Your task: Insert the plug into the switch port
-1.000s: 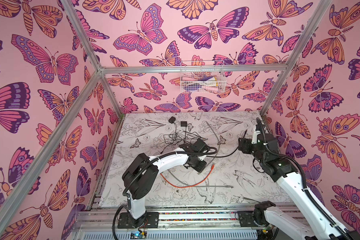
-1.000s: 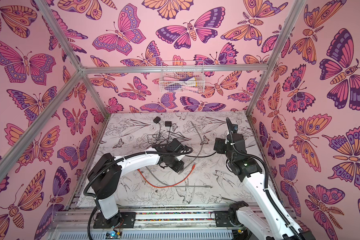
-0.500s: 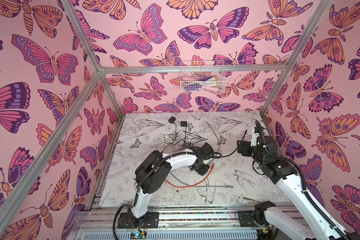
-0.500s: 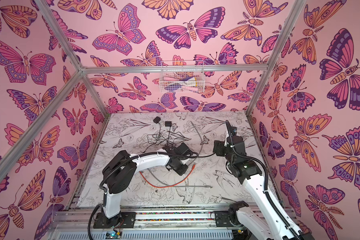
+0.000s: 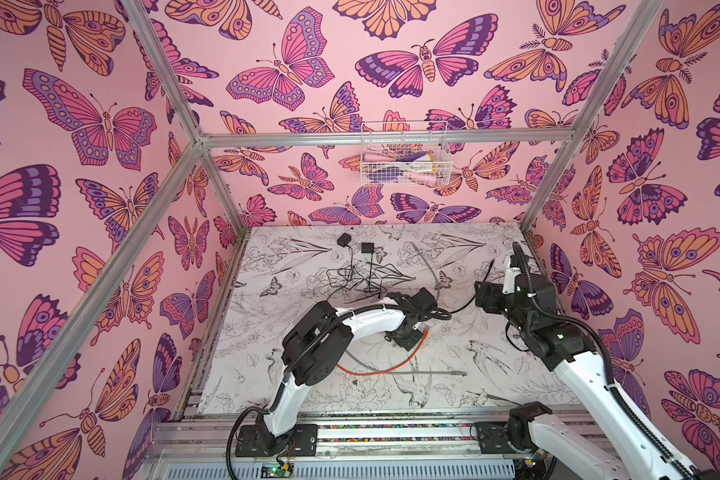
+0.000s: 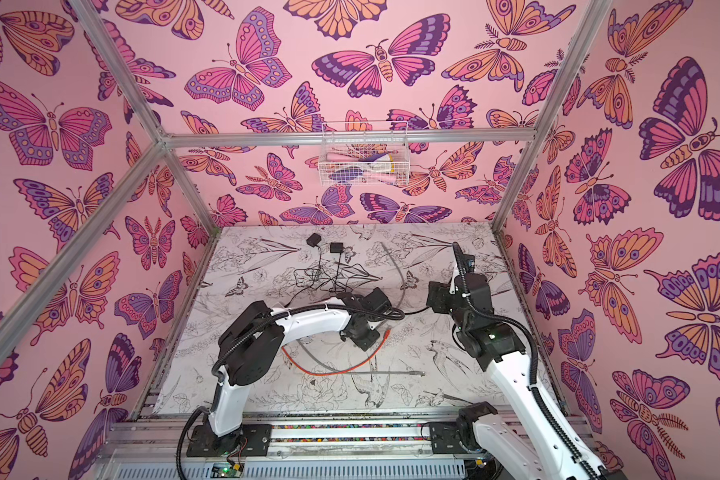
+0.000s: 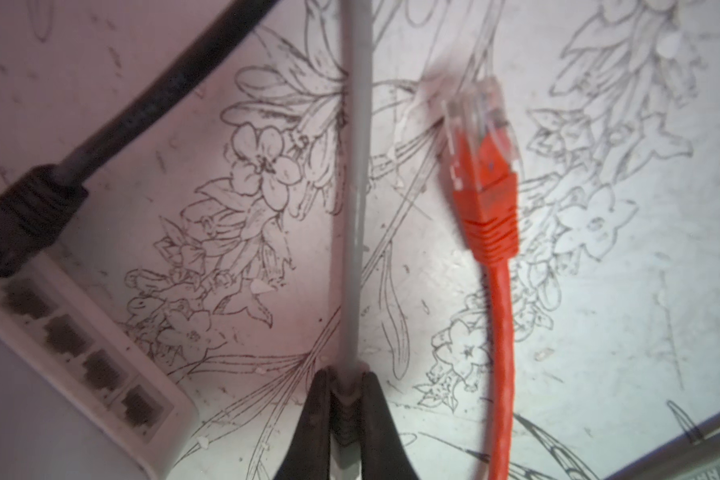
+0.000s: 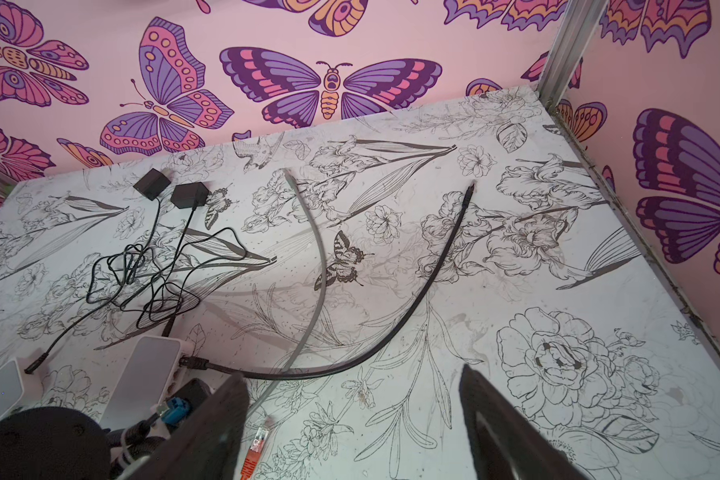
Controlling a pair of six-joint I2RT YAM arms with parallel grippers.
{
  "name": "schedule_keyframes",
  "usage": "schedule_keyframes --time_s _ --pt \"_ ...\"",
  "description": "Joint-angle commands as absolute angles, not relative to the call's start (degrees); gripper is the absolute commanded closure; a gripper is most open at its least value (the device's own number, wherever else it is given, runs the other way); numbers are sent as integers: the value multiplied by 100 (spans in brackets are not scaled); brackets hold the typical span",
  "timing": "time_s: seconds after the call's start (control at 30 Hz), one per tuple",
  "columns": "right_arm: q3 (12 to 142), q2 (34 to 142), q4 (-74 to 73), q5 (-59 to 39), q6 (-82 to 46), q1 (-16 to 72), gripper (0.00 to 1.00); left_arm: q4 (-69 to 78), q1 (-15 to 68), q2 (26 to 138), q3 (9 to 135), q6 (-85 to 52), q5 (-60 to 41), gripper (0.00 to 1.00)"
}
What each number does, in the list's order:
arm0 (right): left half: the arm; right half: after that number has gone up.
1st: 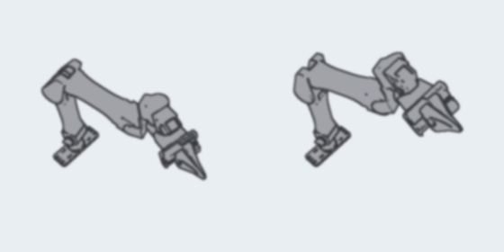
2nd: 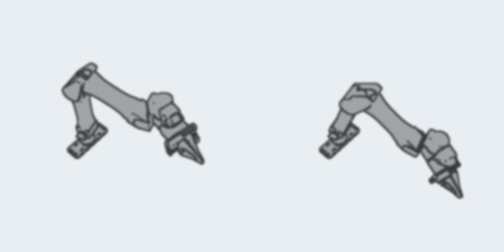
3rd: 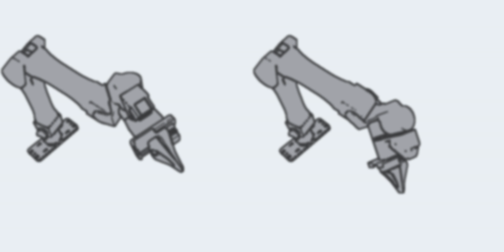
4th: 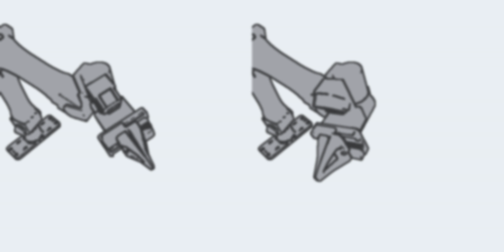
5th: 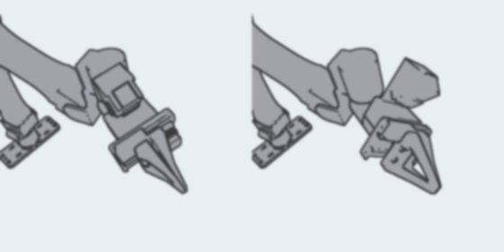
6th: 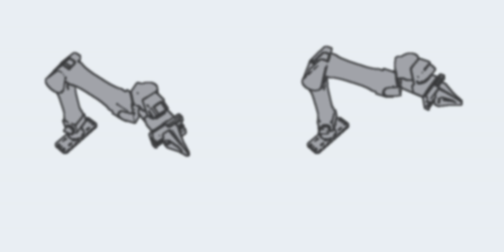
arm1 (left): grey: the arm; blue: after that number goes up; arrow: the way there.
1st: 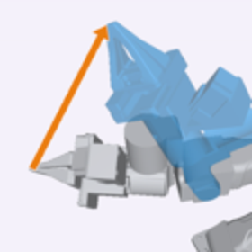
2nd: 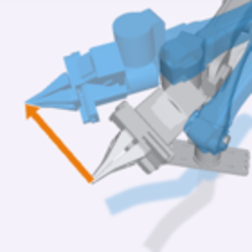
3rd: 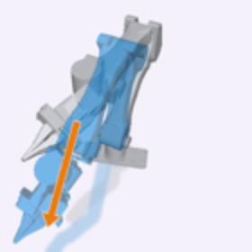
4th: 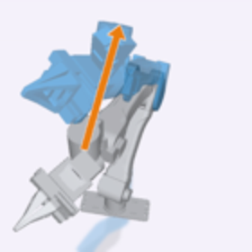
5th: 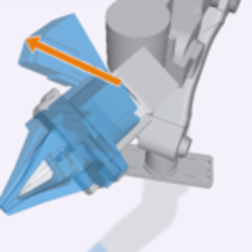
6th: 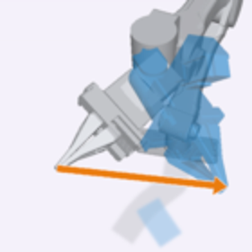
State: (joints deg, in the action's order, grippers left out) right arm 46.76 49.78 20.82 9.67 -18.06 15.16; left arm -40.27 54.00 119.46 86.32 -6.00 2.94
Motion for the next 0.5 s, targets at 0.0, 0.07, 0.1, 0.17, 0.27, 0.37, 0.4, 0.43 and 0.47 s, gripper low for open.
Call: schedule_keyframes --time_s 0.0,0.07,0.1,0.17,0.27,0.37,0.4,0.43,0.47 --pt "4929 4763 2124 1197 -1852 1361 19 -4403 5302 11701 8646 -405 -75 100" --pt "5075 4720 2214 1101 -1884 1169 19 -4382 5111 11291 8825 -366 -685 100" --pt "5150 4712 2263 1030 -1927 1054 19 -4367 4999 11069 8950 -362 -1093 100" --pt "5235 4745 2315 793 -2025 852 19 -4339 4812 10736 9362 -375 -1624 100" --pt "5276 4823 2390 476 -2210 673 20 -4304 4543 10395 10187 -526 -2442 100" --pt "5136 4798 2384 193 -2283 668 20 -3990 4210 10197 10668 -886 -3220 100" --pt "5051 4792 2402 63 -2284 674 21 -3840 4116 10176 10679 -1020 -3378 100" --pt "4958 4790 2413 -48 -2269 668 21 -3807 4085 10190 10694 -1064 -3371 100" --pt "4868 4795 2434 -121 -2258 669 21 -3829 4082 10211 10670 -1069 -3340 100"
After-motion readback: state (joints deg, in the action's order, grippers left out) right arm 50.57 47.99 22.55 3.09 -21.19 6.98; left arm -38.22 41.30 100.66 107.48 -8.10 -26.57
